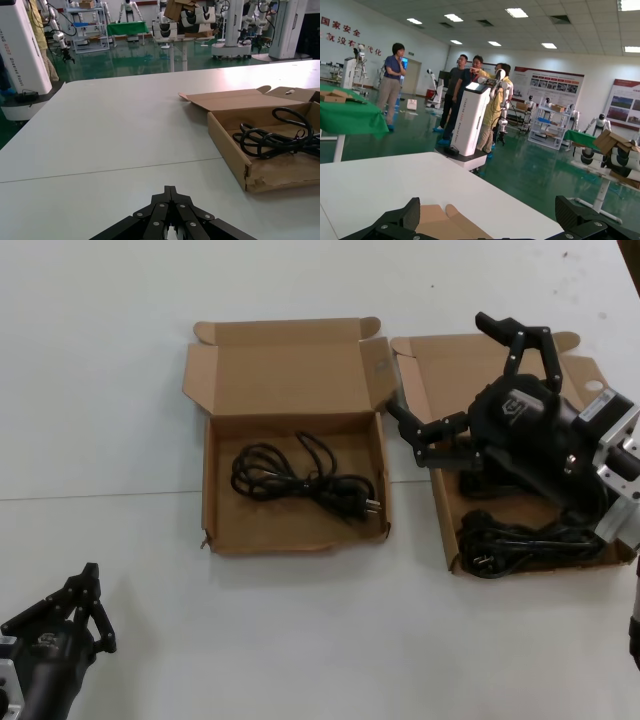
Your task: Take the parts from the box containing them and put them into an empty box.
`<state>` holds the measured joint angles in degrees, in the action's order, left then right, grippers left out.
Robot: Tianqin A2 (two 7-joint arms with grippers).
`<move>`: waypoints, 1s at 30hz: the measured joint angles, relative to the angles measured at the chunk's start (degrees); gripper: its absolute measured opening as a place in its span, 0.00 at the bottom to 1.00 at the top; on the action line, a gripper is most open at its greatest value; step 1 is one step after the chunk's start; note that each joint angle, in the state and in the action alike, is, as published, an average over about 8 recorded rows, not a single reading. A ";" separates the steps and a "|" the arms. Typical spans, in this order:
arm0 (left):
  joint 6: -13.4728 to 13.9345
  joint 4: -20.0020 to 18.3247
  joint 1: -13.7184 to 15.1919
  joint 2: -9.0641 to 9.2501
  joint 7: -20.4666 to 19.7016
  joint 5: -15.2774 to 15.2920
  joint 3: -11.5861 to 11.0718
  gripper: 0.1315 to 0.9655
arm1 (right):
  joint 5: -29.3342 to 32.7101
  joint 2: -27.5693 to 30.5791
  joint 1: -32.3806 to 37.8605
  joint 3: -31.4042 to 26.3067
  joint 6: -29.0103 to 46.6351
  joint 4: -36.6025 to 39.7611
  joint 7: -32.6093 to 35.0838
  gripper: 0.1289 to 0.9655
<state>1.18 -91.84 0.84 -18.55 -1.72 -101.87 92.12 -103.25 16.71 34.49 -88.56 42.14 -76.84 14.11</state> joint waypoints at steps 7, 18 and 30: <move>0.00 0.00 0.00 0.00 0.00 0.00 0.00 0.04 | -0.23 0.01 -0.40 0.26 -0.11 -0.33 0.00 0.98; -0.04 0.00 -0.03 0.04 0.04 -0.04 -0.01 0.11 | -0.22 0.02 -1.54 0.16 -1.50 -0.81 0.00 1.00; -0.21 0.03 -0.15 0.24 0.30 -0.22 -0.08 0.32 | -0.17 0.09 -6.41 -0.33 -7.51 -2.88 0.00 1.00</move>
<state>0.97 -91.81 0.69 -18.31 -1.42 -102.09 92.04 -103.42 16.80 28.08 -88.89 34.63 -79.72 14.11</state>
